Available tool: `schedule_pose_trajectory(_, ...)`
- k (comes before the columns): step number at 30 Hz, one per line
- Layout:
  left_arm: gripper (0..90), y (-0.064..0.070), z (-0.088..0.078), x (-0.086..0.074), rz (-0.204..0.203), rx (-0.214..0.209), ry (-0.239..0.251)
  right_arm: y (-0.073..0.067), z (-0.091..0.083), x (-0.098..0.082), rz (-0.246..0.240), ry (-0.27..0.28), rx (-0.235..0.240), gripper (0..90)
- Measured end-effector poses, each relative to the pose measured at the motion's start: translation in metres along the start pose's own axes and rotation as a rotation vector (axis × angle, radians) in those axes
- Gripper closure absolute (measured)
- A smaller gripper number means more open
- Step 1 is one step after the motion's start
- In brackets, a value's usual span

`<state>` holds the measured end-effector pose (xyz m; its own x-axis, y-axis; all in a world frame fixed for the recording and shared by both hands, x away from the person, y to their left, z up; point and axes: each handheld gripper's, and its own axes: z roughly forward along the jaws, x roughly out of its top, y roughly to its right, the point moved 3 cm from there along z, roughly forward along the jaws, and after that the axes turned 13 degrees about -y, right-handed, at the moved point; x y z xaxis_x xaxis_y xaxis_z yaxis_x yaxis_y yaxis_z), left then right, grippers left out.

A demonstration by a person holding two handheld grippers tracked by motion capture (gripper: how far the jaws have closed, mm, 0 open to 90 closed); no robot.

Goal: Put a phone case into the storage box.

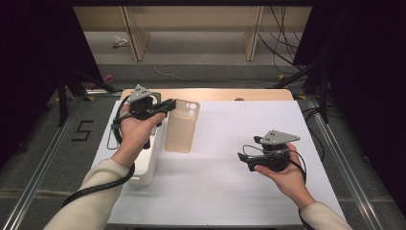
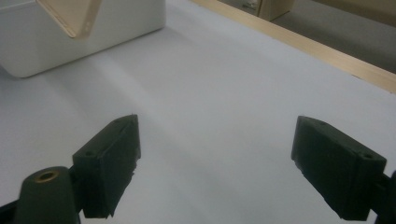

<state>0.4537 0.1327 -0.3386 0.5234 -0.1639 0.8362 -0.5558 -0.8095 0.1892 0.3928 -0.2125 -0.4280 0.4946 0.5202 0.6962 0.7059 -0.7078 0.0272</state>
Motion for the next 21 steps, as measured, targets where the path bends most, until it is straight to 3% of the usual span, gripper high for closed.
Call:
schedule_pose_trajectory(9, 83.2, -0.015, -0.014, 0.004, 0.014, 0.029, 0.032, 0.006, -0.003, -0.004, 0.026, 0.005, 0.005, 16.2)
schedule_pose_trajectory(21, 83.2, -0.042, -0.028, 0.003, -0.007, 0.069, 0.046, 0.015, -0.010, -0.013, 0.059, 0.012, 0.003, 16.3)
